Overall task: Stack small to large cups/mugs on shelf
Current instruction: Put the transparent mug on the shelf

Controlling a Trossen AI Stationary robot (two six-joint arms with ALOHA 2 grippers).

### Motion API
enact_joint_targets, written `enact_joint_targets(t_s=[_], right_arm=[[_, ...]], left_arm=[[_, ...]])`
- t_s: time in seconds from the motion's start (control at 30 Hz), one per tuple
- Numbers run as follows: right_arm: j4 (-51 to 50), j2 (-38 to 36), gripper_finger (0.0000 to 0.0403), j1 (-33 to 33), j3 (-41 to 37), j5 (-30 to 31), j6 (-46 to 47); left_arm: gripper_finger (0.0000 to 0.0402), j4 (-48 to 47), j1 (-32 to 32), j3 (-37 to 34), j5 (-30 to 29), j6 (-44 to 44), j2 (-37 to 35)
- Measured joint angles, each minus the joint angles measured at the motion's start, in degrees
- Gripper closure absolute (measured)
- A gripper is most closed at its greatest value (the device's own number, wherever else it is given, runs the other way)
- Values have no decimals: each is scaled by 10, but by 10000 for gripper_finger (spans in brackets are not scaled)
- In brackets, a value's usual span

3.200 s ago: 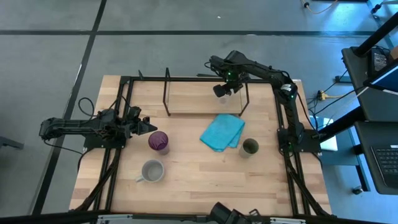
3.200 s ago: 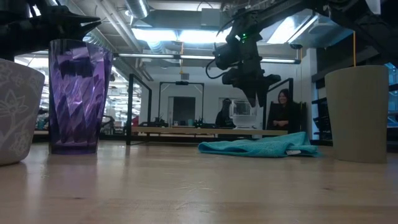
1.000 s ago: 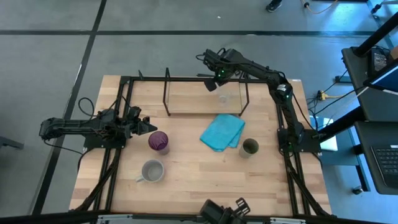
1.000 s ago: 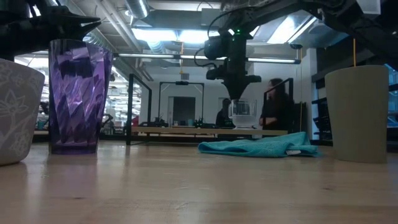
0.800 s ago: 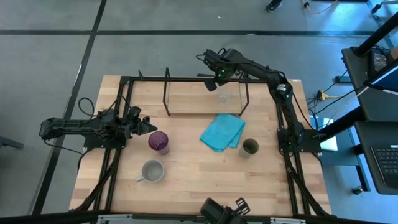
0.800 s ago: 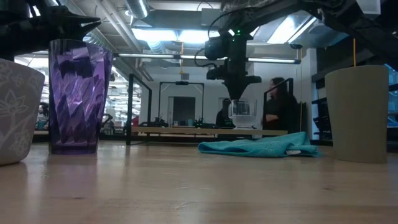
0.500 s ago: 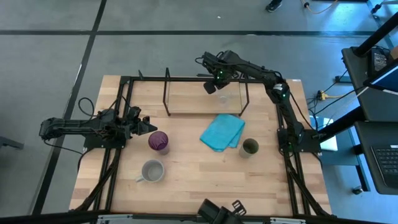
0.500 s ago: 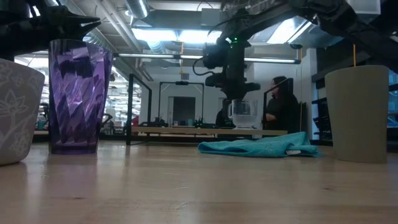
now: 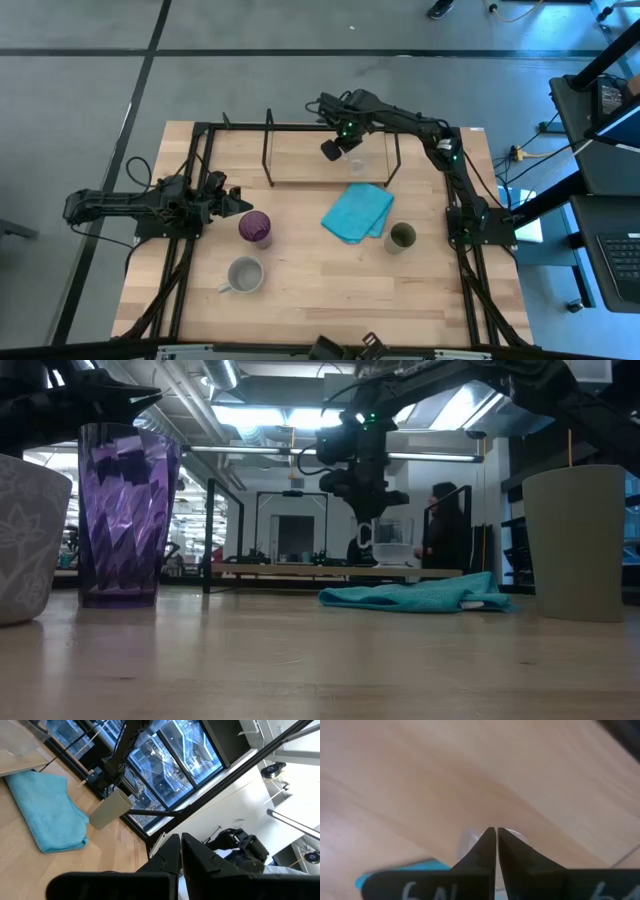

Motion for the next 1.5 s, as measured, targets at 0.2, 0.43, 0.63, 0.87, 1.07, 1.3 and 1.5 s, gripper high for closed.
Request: enact_joint_targets(t_s=[0.2,0.43,0.63,0.87,1.07,1.3,1.5], right_arm=[[15,0,383,13,0,-7,-1],[51,0,383,13,0,6,0],[98,0,383,19,0,-6,-4],[127,0,382,61,55,-56,-47],[127,-18,382,112,131,-34,-14],[-84,-44,382,190,91,121,155],[-111,-44,382,263,70,122,265]], left_arm=[[390,0,0,0,0,0,0],[390,0,0,0,6,0,0],[390,0,0,0,21,0,0],[390,0,0,0,22,0,0],[390,0,0,0,22,4,0],[390,0,0,0,31,5,0],[390,0,0,0,31,17,0]])
